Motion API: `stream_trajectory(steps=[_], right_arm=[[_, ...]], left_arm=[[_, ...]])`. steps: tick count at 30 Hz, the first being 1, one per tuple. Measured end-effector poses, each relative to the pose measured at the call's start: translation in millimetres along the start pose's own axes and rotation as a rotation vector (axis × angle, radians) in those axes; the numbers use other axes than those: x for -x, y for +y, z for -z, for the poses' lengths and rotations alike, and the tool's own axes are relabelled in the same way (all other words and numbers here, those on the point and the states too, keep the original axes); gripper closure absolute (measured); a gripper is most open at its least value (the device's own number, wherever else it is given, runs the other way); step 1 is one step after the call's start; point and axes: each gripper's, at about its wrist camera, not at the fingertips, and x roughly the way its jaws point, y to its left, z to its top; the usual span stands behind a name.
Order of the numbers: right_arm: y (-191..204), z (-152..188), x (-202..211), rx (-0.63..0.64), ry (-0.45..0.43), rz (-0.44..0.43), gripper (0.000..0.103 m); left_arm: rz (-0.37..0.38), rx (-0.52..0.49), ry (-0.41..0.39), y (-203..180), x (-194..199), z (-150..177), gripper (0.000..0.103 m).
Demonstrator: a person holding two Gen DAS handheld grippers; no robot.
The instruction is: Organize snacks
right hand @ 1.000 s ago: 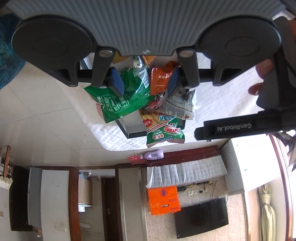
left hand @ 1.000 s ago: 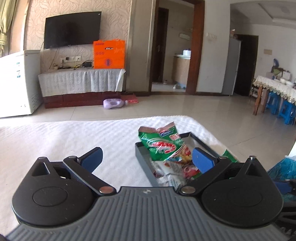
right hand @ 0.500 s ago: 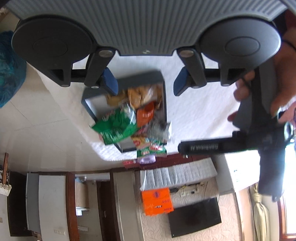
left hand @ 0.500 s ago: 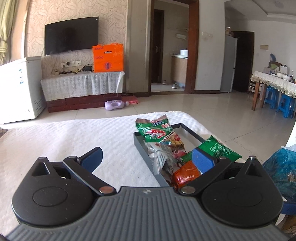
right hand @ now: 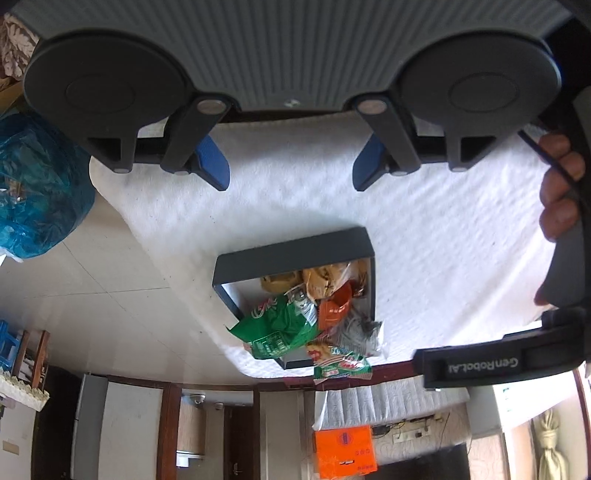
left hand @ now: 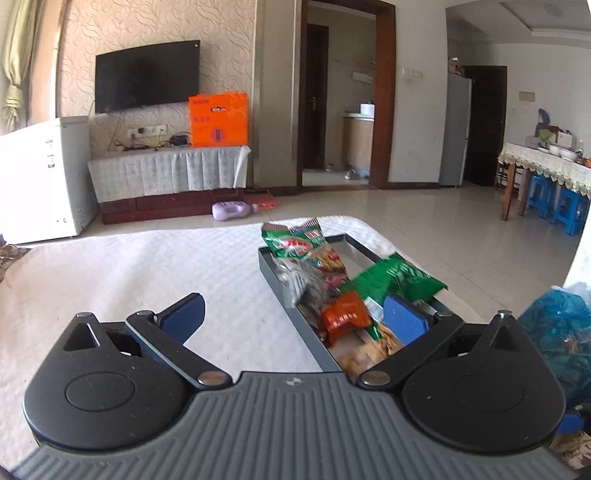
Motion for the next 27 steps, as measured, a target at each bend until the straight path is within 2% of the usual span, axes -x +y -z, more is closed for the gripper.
stream_trajectory(steps=[7, 18, 27], right_arm=[[5, 9, 8, 0.041, -0.030, 0.038, 0.028], [4, 9, 9, 0.039, -0.024, 0.036, 0.028], [6, 9, 5, 0.053, -0.007, 0.040, 0.028]], left_arm=[[0.008, -0.045, 0.006, -14, 12, 13, 0.000], [0.055, -0.066, 0.030, -20, 9, 17, 0.000], [0.035, -0.072, 0.013, -20, 11, 17, 0.000]])
